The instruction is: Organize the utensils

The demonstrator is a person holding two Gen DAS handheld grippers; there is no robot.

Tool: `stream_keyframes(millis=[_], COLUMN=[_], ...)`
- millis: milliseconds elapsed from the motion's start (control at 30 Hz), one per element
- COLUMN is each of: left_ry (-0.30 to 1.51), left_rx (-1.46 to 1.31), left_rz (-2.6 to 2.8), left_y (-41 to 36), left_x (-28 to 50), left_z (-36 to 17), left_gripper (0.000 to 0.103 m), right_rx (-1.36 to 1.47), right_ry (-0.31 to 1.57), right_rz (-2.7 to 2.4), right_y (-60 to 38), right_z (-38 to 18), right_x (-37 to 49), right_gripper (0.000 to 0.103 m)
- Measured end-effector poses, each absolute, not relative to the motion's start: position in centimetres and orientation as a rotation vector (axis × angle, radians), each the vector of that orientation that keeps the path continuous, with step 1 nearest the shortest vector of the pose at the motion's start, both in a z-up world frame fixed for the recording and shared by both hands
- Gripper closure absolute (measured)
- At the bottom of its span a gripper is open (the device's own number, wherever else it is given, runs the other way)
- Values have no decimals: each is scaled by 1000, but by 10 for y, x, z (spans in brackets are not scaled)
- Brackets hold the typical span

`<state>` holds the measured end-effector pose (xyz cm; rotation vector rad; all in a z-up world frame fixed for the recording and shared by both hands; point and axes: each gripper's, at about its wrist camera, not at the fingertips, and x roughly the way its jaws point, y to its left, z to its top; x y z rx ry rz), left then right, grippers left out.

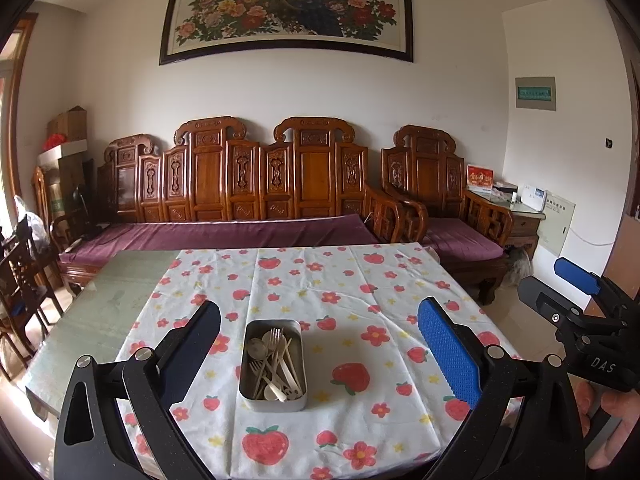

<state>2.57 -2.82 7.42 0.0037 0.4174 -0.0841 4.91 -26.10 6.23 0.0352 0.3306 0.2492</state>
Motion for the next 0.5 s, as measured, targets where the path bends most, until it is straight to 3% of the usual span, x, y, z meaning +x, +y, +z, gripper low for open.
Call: stream_keyframes(millis=[500], left_ry=[414], left_rx=[-1], left_rz=[-91], left_y=[-30], left_x=[24], left_z=[77], left_gripper=[8], right_rx=[36], right_ry=[336], right_rz=[250], right_y=[-260], right_z=[59], right_x=[51], right_gripper=[2])
